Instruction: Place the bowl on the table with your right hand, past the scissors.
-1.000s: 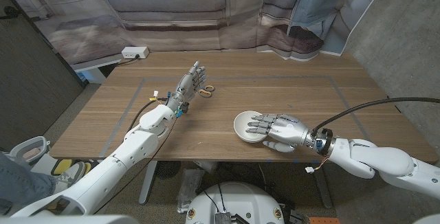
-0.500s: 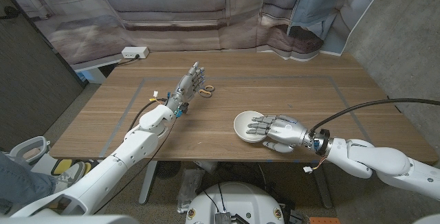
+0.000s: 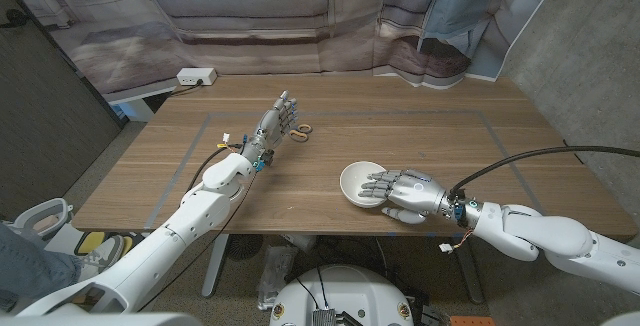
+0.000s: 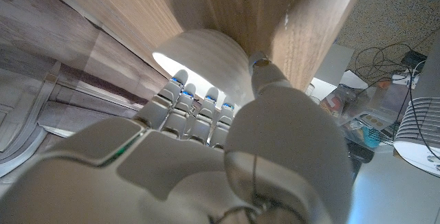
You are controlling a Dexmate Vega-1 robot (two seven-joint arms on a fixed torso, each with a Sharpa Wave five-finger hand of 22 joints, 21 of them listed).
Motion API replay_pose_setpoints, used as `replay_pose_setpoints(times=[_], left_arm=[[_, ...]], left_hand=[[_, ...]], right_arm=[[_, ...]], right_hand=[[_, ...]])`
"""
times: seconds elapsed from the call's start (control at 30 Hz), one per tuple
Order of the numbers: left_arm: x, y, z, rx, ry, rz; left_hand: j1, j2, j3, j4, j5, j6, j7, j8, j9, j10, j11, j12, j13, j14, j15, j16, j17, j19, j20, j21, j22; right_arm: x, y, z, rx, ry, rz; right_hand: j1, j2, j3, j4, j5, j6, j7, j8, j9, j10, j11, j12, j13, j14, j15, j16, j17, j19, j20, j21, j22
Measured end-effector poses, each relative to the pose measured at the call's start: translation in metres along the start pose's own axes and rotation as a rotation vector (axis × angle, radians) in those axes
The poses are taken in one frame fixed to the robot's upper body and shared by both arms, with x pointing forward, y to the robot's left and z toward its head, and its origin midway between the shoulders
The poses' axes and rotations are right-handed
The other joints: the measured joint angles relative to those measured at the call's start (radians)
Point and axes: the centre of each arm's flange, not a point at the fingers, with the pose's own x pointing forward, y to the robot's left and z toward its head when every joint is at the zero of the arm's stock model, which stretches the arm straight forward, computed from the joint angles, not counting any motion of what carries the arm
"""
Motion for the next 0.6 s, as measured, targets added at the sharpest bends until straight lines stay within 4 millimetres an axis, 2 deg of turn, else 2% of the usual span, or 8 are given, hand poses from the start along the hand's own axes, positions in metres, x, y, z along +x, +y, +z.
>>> replay_pose_setpoints(times=[0.23, 0.6], left_arm=[[-0.0011, -0.0005, -0.0024, -0.005, 0.003, 0.005], [-0.0005, -0.0018, -0.0058, -0.012, 0.005, 0.008]], left_hand=[[0.000, 0.000, -0.003, 0.003, 0.000, 0.000, 0.000, 0.000, 0.000, 0.000, 0.000, 0.000, 0.000, 0.000, 0.000, 0.000, 0.000, 0.000, 0.000, 0.000, 0.000], [0.000, 0.000, -0.004, 0.004, 0.000, 0.000, 0.000, 0.000, 0.000, 0.000, 0.000, 0.000, 0.000, 0.000, 0.000, 0.000, 0.000, 0.000, 0.000, 0.000, 0.000]], right_arm=[[-0.0003, 0.0035, -0.0012, 0.003, 0.003, 0.004], [-0.0013, 0.0041, -0.0036, 0.000, 0.010, -0.008]], right_hand=[[0.004, 0.004, -0.001, 0.002, -0.001, 0.030, -0.003, 0.007, 0.000, 0.028, -0.004, 0.009, 0.000, 0.030, 0.000, 0.008, 0.005, 0.017, 0.002, 0.004, 0.001], [0.008, 0.021, -0.007, 0.013, -0.020, 0.124, -0.034, 0.030, 0.000, 0.130, -0.042, 0.041, 0.005, 0.142, -0.004, 0.032, 0.012, 0.082, 0.003, 0.031, 0.008]])
